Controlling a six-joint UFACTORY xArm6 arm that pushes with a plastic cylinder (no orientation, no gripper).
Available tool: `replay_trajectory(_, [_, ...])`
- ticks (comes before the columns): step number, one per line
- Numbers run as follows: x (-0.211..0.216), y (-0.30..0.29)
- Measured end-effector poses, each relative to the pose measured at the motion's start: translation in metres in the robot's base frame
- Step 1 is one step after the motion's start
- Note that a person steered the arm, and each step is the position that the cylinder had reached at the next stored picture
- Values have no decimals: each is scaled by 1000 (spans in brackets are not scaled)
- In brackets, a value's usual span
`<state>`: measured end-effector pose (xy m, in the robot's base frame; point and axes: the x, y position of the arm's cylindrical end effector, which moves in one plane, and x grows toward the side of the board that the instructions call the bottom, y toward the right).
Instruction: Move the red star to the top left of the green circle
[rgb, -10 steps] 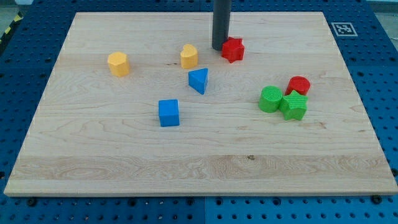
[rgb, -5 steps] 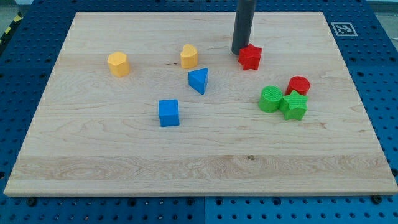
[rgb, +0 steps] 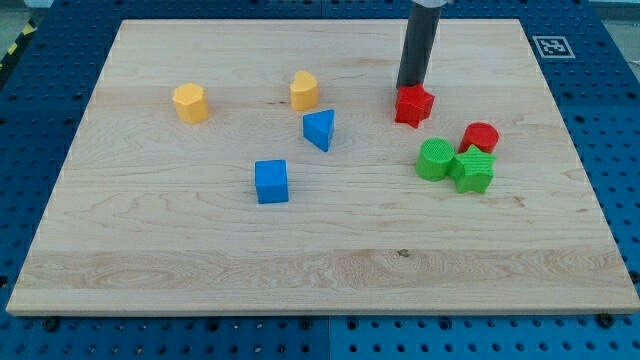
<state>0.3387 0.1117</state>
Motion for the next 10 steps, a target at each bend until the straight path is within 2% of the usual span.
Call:
replay_trajectory(7, [48, 0])
replay_trajectory(9, [54, -47])
replay_trajectory(10, [70, -38])
